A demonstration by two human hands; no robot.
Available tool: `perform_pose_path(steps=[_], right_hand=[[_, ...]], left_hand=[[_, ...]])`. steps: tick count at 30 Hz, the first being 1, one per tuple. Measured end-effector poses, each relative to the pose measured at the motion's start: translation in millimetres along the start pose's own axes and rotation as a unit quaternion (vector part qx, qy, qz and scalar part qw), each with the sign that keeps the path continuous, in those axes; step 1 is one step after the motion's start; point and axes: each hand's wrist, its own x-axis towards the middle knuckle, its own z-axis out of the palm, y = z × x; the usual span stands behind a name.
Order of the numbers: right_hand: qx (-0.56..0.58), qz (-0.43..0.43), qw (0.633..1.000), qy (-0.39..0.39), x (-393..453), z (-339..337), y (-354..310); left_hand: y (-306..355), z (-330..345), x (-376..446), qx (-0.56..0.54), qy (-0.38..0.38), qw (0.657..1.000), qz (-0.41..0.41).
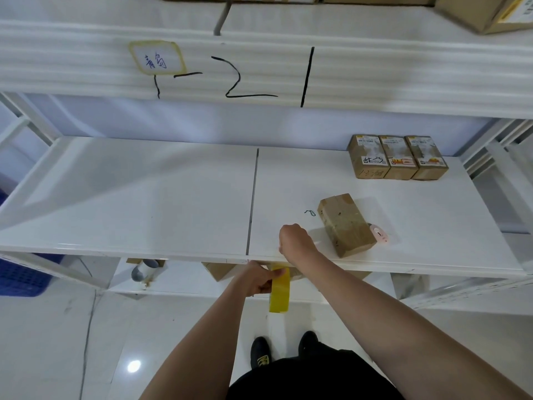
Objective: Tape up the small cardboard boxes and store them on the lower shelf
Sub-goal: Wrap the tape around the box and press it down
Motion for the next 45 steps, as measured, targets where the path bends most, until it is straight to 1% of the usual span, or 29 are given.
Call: perform_pose_path(steps=[3, 6, 8, 10, 12, 15, 17, 19, 21, 24, 27, 28, 30, 33, 36, 37, 39, 40, 42, 44, 45], right_hand=[[-0.012, -0.014, 1.0, 0.003, -1, 0, 1], [-0.011, -0.044, 0.998, 0.043, 0, -5, 4], [-0.003, -0.03, 0.999, 0.041, -2, -9, 6], [0.008, -0.018, 0.999, 0.04, -4, -9, 8], [0.029, -0.02, 0.998, 0.044, -6, -9, 11], [0.061, -0.026, 0.994, 0.086, -10, -15, 15], [0.065, -0.026, 0.99, 0.12, -11, -22, 16], [0.058, -0.025, 0.987, 0.146, -12, -30, 19], [0.049, -0.022, 0.985, 0.165, -14, -38, 23], [0.045, -0.013, 0.976, 0.211, -15, -50, 35], [0.007, 0.028, 0.966, 0.258, -18, -58, 55], [-0.008, 0.055, 0.965, 0.256, -19, -60, 62], [-0.009, 0.11, 0.968, 0.226, -21, -59, 78], [0.065, 0.174, 0.97, 0.159, -22, -52, 100], [0.125, 0.203, 0.965, 0.108, -24, -43, 112], [0.135, 0.205, 0.963, 0.106, -24, -41, 116], [0.169, 0.198, 0.956, 0.138, -24, -41, 123], [0.21, 0.188, 0.947, 0.157, -25, -43, 126], [0.338, 0.157, 0.912, 0.172, -27, -50, 129], [0.449, 0.13, 0.871, 0.149, -34, -59, 128], [0.484, 0.12, 0.857, 0.13, -38, -64, 126]], left_hand=[[-2, 0, 4, 0.001, -0.006, 1.0, -0.001], [-3, 0, 3, 0.012, -0.005, 1.0, 0.0], [-3, 0, 1, 0.023, 0.004, 1.0, 0.004], [0, 0, -1, 0.06, 0.015, 0.998, 0.0], [6, -3, -6, 0.124, 0.023, 0.992, -0.02], [24, -10, -14, 0.228, 0.025, 0.972, -0.057], [39, -14, -20, 0.252, 0.02, 0.964, -0.076], [56, -15, -26, 0.262, 0.025, 0.962, -0.075], [71, -13, -30, 0.265, 0.043, 0.962, -0.052], [88, -5, -30, 0.238, 0.073, 0.968, -0.003], [99, 10, -28, 0.192, 0.092, 0.975, 0.055], [102, 15, -28, 0.167, 0.095, 0.978, 0.076], [107, 28, -28, 0.109, 0.087, 0.984, 0.112], [114, 49, -31, 0.04, 0.061, 0.988, 0.137], [119, 64, -31, 0.007, 0.042, 0.989, 0.144], [119, 67, -31, -0.001, 0.031, 0.989, 0.144], [118, 70, -30, -0.021, 0.008, 0.99, 0.139], [119, 70, -31, -0.032, 0.002, 0.99, 0.14], [123, 72, -33, -0.064, -0.011, 0.986, 0.152], [129, 76, -35, -0.091, -0.056, 0.981, 0.164], [132, 79, -36, -0.096, -0.086, 0.977, 0.173]])
